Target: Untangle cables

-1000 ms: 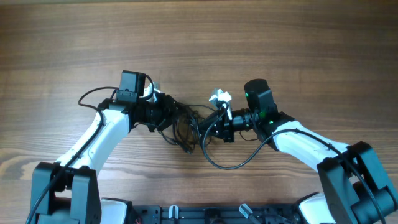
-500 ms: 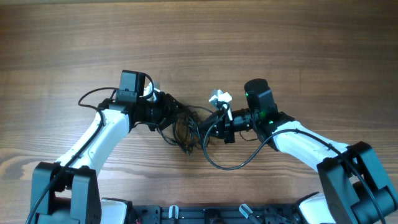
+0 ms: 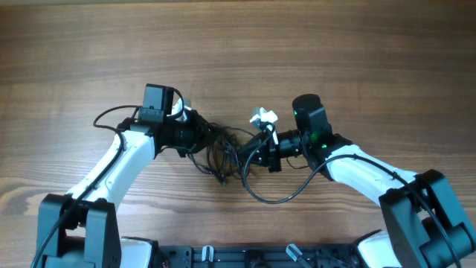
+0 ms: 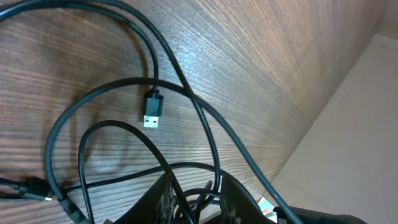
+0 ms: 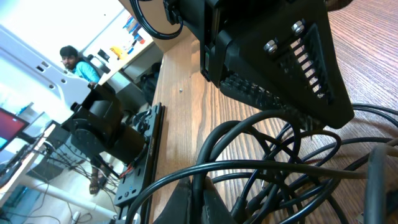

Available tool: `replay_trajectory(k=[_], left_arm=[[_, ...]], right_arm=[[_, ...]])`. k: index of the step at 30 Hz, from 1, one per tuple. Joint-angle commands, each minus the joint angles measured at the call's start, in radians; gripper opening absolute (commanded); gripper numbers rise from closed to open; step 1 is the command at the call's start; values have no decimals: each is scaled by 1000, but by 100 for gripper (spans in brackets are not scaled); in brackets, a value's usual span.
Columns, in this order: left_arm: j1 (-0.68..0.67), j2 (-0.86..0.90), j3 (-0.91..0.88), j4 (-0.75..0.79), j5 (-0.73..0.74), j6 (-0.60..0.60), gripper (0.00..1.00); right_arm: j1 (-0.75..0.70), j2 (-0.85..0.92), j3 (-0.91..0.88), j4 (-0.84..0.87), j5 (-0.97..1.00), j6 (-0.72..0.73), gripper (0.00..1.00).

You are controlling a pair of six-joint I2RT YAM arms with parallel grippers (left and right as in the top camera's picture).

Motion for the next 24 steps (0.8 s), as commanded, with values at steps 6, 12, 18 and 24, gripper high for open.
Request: replay_trajectory(k=[6,12,18,24], left_arm=[[-4,-10,-3,-25,34,-45,27],[-11,-10,-3,-20,27,-47,12],[-5,-10,-3,-16,-10,-47,4],[89,-10,-3,-27,-139,-35,4]], right_arm=[[-3,1,-3,20,-61,3,5],[-3,1,-3,20,-61,3,4],[-3,1,-3,-2,-69,3,4],[-3,1,-3,-64,-68,0,4]])
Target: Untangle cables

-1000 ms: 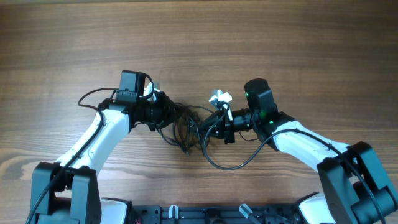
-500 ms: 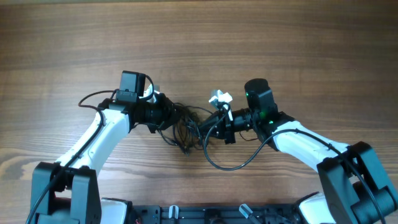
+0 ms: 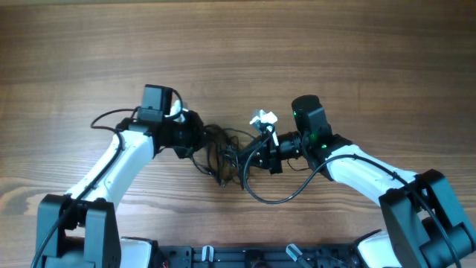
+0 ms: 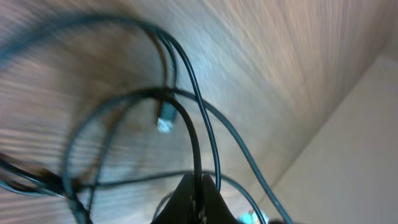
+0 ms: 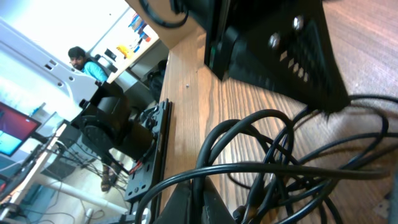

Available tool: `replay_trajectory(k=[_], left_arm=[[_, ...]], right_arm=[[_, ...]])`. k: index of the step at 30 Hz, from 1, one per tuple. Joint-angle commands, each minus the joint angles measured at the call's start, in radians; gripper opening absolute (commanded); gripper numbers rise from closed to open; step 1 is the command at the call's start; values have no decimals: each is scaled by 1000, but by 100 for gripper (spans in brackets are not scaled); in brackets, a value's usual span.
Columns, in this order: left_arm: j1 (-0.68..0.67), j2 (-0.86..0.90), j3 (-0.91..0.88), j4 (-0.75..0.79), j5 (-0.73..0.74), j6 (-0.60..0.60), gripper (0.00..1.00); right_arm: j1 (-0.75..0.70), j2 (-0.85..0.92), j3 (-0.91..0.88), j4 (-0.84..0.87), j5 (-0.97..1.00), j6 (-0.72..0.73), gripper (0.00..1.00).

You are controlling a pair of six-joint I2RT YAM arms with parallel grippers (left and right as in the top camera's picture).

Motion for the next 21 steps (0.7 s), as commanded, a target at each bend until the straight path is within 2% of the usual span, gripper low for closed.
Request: replay_trajectory(k=[1,10,15,18,19,21], left_arm=[[99,-10,-3,-18,-111,19,4],[430,-10,-3,-192,-102,118,4],[509,-10,-3,-216,25,264,7],[510,-10,-3,-214,137,351,28],[504,-10,-3,-211,169,380,42],[479,-10,-3,-204,213,436,63]], right_arm=[[-3,1,-3,-15,-46,0,4],[-3,1,-3,-16,-45,-1,4],[-3,1,-3,-16,-45,-1,4],[-3,1,-3,-16,-45,-1,5],[-3,1,-3,-16,-45,-1,4],[-3,1,-3,-16,-45,-1,4]])
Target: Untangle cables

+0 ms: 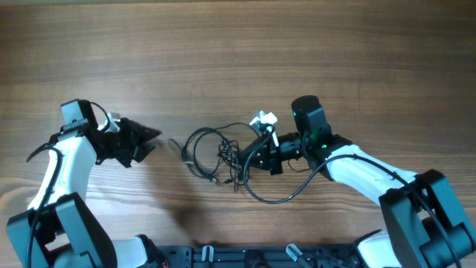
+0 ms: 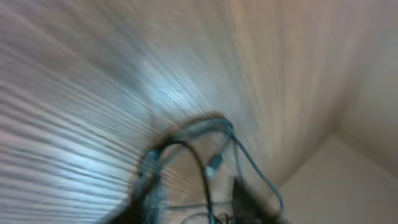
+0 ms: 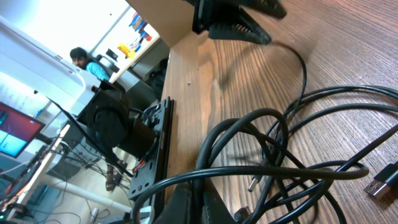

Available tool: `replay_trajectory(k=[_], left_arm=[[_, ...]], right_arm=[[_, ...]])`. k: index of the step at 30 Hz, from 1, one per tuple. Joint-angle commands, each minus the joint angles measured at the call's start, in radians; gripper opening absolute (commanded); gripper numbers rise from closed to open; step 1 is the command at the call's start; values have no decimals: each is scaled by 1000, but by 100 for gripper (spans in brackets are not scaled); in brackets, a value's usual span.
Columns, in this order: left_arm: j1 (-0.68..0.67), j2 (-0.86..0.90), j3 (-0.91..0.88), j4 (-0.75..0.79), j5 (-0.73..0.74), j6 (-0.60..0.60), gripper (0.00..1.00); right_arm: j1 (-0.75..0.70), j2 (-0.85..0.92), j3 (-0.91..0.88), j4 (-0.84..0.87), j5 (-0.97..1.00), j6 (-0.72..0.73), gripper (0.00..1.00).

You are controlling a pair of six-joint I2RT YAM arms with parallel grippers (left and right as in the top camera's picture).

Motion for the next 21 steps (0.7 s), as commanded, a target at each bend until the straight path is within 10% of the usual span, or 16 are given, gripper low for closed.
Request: replay_trajectory(k=[1,13,21], left_arm=[[-48,-10,-3,14,150,168,71],[-388,-10,-3,139,145,212,85],[-553,-10,-3,161,27,211,78]], right_arm=[[-3,1,-3,1,-41,-1,5],[-3,1,-3,40,-32,4,15],[-3,1,-3,-126,447,201,21]])
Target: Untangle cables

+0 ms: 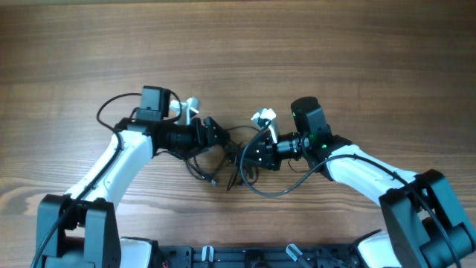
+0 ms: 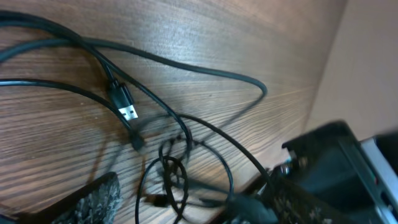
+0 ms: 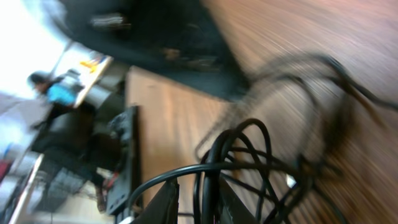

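Observation:
A knot of thin black cables [image 1: 222,160] lies at the table's middle, between the two arms. My left gripper [image 1: 211,135] sits at its left edge, fingers [image 2: 93,199] spread wide and open; loops lie on the wood beyond them. A USB plug [image 2: 127,112] lies on the wood just ahead. My right gripper [image 1: 251,155] is at the knot's right edge. In the blurred right wrist view its fingers [image 3: 166,200] stand a little apart, with black strands [image 3: 208,180] running through the gap.
Bare wooden table [image 1: 238,45] stretches behind and to both sides. A black loop of cable [image 1: 271,195] curves toward the front under the right arm. A black rail [image 1: 245,257] runs along the front edge.
My left gripper, which was far out at the table's left, is back at the knot and open. The right fingers, pressed together before, now stand slightly apart around the strands.
Both grippers were at the knot, the right one pinched on a cable. It stayed so at the second moment. Then the left arm was far out to the left and the tangle lay looser. Now the left gripper is back at the cables, open.

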Available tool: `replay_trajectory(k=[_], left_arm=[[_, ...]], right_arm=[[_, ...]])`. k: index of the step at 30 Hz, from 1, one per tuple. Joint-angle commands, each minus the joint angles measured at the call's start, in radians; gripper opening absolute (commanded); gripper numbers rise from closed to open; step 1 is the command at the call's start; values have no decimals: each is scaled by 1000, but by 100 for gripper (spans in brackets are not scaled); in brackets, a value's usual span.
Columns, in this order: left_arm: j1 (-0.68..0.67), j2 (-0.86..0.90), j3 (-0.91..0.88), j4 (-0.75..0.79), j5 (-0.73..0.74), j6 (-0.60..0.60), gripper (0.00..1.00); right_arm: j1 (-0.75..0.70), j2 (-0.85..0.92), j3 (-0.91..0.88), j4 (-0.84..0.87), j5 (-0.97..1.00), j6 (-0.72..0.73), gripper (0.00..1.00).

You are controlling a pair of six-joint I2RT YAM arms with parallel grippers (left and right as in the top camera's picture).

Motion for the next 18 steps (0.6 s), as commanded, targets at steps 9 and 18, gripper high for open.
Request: replay_trajectory(k=[9,18], left_arm=[[-48,-10,-3,2,-71,22,76],[-48,-10,-3,3,-142,22,76]], right_arm=[[-3,1,-3,-194,442,128,33],[-3,1,-3,-220,564,230,21]])
